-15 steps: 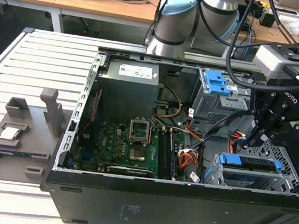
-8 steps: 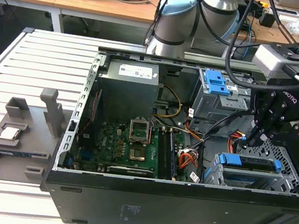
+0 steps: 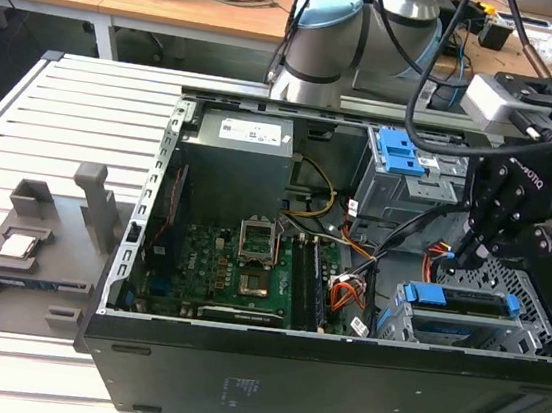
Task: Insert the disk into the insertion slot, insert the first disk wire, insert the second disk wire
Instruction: 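Insert the first disk wire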
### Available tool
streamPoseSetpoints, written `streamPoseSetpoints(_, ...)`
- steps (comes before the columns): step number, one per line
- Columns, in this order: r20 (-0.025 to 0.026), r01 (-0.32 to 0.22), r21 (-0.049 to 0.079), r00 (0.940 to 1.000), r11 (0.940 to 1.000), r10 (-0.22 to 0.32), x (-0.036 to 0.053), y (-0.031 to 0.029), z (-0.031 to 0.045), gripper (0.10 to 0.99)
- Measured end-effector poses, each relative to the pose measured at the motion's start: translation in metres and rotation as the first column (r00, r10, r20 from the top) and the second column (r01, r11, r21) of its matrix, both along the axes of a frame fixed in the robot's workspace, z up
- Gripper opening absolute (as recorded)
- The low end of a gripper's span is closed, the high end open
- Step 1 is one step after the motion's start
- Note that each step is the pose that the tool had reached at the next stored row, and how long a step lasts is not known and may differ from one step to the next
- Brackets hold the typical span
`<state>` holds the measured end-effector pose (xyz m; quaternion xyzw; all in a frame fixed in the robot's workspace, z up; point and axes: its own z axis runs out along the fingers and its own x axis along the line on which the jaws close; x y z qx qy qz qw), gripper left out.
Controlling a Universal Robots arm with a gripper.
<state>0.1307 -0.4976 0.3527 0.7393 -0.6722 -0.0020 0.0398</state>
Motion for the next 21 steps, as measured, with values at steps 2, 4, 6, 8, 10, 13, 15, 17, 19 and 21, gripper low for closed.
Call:
streamPoseSetpoints(2,-0.0004,0.012,0.051,0.9999,0.9987,-0.012,0.0004,0.0,-0.0001,0.169)
streamPoseSetpoints(4,-0.0007,0.015,0.063,0.9999,0.9979,-0.015,0.0023,0.0,-0.0004,0.169)
streamPoseSetpoints(6,-0.0014,0.019,0.069,0.9998,0.9975,-0.019,0.0055,0.0,-0.0011,0.169)
streamPoseSetpoints(8,-0.0015,0.029,0.068,0.9996,0.9973,-0.029,0.0064,0.0001,-0.0013,0.169)
streamPoseSetpoints(10,-0.0012,0.041,0.061,0.9991,0.9973,-0.041,0.0069,0.0,-0.0014,0.169)
streamPoseSetpoints(13,-0.0011,0.046,0.059,0.999,0.9972,-0.046,0.0073,0.0,-0.0014,0.169)
streamPoseSetpoints(15,-0.0011,0.046,0.059,0.999,0.9972,-0.046,0.0073,0.0,-0.0014,0.169)
streamPoseSetpoints(17,-0.0011,0.046,0.059,0.999,0.9972,-0.046,0.0075,0.0,-0.0014,0.169)
streamPoseSetpoints(19,-0.0011,0.045,0.059,0.999,0.9972,-0.045,0.009,0.0,-0.0014,0.169)
streamPoseSetpoints(21,-0.0011,0.046,0.059,0.999,0.9972,-0.046,0.0117,0.0001,-0.0014,0.169)
